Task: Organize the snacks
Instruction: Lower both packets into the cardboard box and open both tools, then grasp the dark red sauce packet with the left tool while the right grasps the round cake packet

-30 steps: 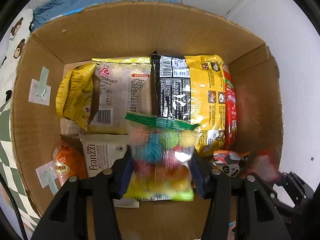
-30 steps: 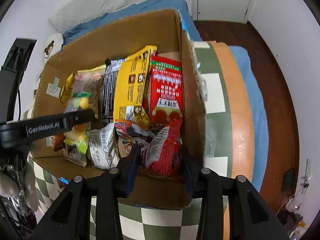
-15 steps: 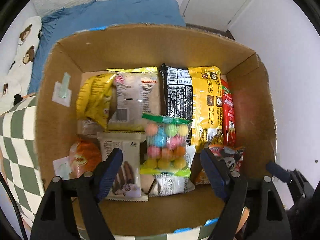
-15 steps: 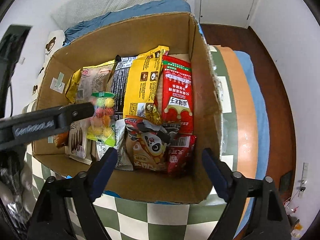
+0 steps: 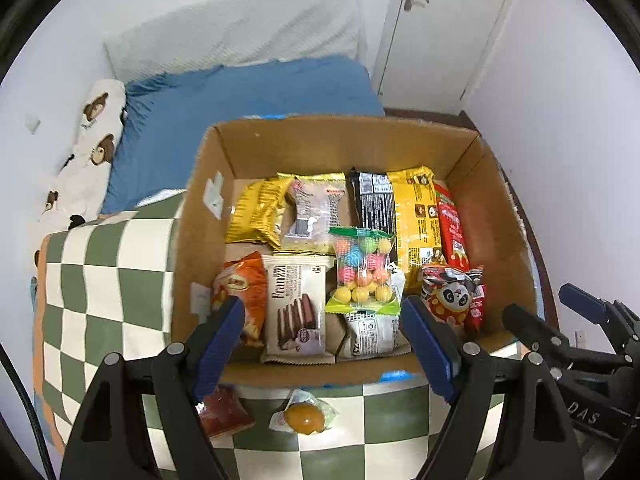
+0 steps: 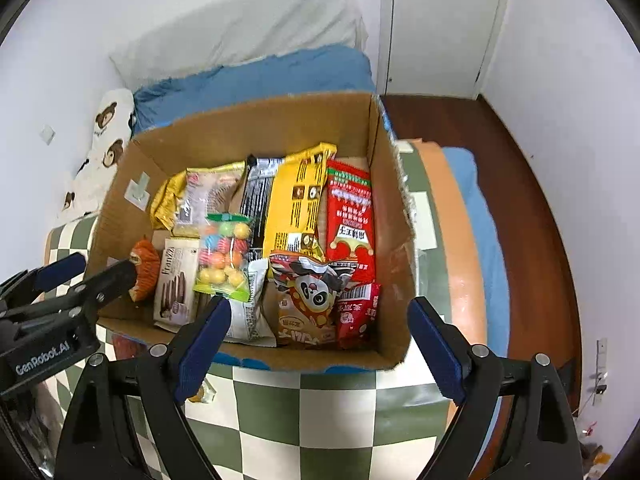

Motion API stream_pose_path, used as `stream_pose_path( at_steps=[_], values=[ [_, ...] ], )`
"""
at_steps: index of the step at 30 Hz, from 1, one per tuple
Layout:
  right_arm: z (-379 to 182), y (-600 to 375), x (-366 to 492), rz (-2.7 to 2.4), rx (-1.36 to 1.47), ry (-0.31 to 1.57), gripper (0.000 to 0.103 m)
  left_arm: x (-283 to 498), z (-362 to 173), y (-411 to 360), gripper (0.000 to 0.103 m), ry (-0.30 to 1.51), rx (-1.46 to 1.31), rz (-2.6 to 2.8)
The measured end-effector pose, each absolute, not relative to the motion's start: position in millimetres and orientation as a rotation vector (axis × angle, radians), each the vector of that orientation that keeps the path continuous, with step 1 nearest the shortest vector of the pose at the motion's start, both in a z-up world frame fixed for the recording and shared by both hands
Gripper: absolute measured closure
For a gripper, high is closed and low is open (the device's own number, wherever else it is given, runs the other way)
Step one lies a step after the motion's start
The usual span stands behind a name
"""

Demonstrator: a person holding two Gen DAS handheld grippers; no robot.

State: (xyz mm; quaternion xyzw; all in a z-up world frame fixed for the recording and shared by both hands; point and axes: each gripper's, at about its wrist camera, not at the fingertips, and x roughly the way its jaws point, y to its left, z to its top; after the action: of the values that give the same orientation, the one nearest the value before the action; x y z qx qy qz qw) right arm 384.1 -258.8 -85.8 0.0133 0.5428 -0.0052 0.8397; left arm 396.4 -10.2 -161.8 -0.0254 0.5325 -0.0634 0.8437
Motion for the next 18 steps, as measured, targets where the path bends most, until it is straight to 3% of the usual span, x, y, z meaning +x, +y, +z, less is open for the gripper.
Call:
stream_pose_path(
  at_steps=[18],
  values=[
    [-2.3,-243.2,285.5,-0.003,-0.006,0.927,0.011,298.5,-94.4,9.3,0.023,0.907,-0.036,-0.113]
  ],
)
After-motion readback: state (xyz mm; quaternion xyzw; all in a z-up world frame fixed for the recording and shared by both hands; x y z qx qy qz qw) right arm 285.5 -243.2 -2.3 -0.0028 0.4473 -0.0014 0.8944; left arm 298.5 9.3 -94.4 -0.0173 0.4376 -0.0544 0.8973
